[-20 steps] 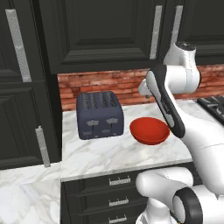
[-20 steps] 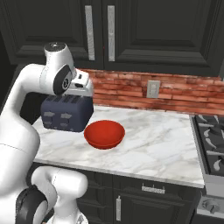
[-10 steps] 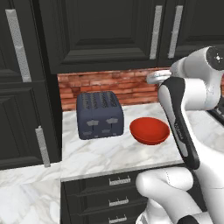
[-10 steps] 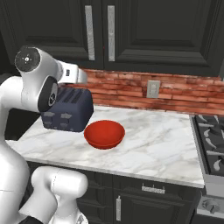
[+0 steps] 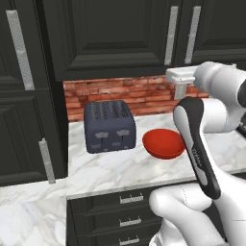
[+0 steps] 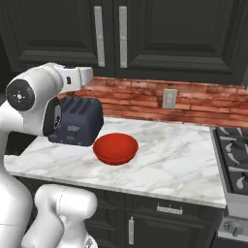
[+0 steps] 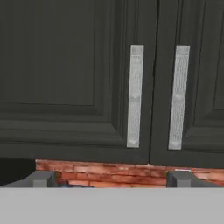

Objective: Open the cabinet. Pick the apple and tangerine from the cabinet and place them into the bowl. Then close the cabinet.

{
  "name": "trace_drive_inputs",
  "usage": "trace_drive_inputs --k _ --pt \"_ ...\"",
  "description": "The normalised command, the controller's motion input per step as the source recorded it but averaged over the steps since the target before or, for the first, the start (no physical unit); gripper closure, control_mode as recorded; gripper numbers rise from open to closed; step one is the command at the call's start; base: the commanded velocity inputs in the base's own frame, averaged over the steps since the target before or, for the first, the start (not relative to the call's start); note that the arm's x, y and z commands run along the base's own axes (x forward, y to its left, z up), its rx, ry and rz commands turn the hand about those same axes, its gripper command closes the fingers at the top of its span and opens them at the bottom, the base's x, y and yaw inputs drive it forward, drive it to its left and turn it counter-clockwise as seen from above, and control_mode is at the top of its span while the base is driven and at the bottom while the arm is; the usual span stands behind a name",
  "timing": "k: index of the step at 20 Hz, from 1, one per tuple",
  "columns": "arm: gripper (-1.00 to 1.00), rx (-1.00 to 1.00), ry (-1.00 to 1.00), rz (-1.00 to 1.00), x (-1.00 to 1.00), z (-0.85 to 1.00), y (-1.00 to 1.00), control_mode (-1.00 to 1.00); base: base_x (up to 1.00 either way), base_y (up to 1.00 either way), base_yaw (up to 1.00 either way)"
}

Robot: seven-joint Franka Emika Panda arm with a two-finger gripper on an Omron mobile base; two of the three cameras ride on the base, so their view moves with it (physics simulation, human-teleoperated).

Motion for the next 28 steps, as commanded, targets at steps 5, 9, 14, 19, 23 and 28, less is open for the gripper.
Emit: trace_drive_inputs --k 5,9,14,19,23,28 --pt "-1.0 0.0 -0.35 0.0 0.0 0.26 0.0 -1.0 0.0 0.0 0.0" --pt "-1.0 0.0 -0.11 0.0 0.0 0.03 0.0 -1.0 0.0 0.0 0.0" --pt "-1.0 0.01 -0.03 0.0 0.0 0.02 -0.05 -1.0 0.0 0.0 0.0" --pt "-1.0 0.07 -0.02 0.0 0.14 0.1 -0.23 -1.0 0.0 0.0 0.0" --pt "-1.0 0.02 0.01 0.0 0.49 0.0 -0.09 -1.0 0.0 0.0 0.0" --pt "-1.0 0.0 0.08 -0.02 0.69 0.0 0.0 -1.0 0.0 0.0 0.0"
